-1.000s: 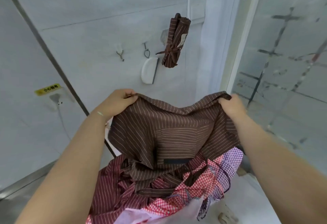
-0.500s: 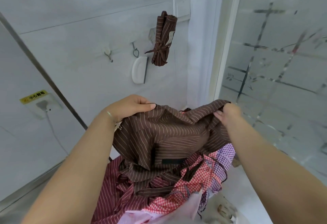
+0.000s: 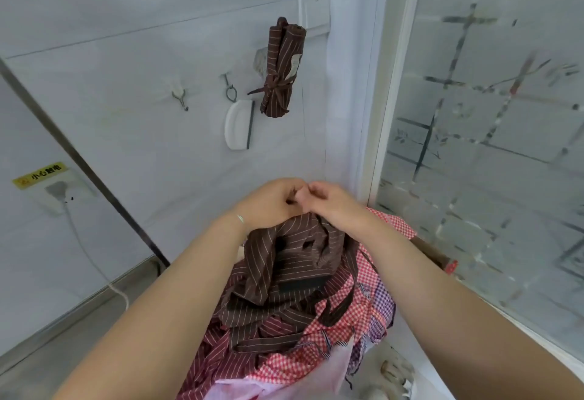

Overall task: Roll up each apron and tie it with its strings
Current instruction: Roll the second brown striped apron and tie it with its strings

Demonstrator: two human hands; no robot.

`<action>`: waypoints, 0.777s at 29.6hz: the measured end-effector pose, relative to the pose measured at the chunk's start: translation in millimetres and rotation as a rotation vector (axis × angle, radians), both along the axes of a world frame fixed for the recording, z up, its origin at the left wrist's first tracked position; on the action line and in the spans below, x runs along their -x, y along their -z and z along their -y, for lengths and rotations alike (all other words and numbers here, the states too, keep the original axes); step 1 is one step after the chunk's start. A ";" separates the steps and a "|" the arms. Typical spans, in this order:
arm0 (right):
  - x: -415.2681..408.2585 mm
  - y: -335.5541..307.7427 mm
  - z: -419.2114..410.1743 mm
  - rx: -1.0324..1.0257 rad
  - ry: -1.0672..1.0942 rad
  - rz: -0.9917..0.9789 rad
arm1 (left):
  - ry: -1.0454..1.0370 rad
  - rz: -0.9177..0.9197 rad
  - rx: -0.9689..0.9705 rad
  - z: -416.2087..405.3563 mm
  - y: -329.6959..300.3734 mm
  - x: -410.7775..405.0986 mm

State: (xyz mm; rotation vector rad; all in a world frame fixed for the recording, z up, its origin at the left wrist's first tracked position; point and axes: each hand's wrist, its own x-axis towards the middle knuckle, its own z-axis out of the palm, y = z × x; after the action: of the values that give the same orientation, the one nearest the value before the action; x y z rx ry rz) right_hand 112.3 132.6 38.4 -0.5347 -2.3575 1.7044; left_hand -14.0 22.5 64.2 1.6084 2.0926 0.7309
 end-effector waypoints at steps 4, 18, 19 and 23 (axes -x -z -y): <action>-6.4 5.5 -8.5 -0.189 0.032 0.045 | -0.101 -0.020 0.046 6.3 15.2 8.3; -29.0 32.5 -21.6 0.637 0.581 0.062 | -0.460 0.850 -0.079 16.0 83.4 -13.3; -31.4 39.1 -24.1 0.828 0.573 0.141 | -0.449 0.831 -0.080 11.1 88.1 -19.9; -42.0 64.4 -26.9 1.175 0.423 0.190 | -0.351 0.790 -0.075 -0.8 91.6 -31.4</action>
State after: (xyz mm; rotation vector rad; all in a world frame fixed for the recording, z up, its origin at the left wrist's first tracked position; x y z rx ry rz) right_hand 154.2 159.4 -26.1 -1.2533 -0.9250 2.6863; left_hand 17.4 23.3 -27.4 0.7629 1.7456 1.3106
